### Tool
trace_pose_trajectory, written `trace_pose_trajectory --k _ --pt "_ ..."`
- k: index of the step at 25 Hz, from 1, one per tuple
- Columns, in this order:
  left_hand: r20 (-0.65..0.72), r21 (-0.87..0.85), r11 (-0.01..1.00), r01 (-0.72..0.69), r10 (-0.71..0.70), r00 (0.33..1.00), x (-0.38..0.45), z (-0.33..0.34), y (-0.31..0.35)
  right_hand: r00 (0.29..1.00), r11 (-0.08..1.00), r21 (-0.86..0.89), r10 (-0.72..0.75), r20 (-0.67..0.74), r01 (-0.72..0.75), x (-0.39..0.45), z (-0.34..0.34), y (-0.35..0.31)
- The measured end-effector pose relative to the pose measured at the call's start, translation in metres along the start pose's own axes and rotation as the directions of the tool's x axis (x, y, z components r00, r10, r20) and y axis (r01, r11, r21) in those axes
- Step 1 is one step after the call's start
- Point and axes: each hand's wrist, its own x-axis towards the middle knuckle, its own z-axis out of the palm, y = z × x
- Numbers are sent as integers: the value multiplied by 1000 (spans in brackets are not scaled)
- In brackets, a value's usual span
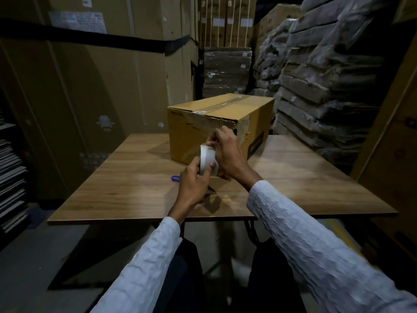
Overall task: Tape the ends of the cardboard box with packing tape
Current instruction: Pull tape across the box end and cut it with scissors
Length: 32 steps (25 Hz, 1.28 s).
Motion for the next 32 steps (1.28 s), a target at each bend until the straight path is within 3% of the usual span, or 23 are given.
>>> trace_pose_trajectory --k 4,9,12,16,21,26,32 --pt "0 -8 1000 2 -2 1000 3 11 4 995 992 -126 21 99 -8 5 -6 7" --pt "-65 -159 978 136 -148 987 3 23 1 996 998 -58 5 85 0 18 -20 0" --pt "-20 -226 956 189 -199 980 -3 28 -2 971 996 8 90 223 -94 22 -32 -1" --pt "99 -383 872 305 -290 952 -6 26 0 885 978 80 138 445 -193 21 -47 5" --pt "153 -341 901 269 -229 961 -12 28 5 964 988 85 102 246 -126 24 -48 4" --pt "140 -306 931 200 -164 976 -16 30 6 990 997 52 48 136 -56 27 -49 6" --pt "124 -165 947 274 -256 959 -9 33 4 997 1000 -8 -28 75 29 22 -46 13"
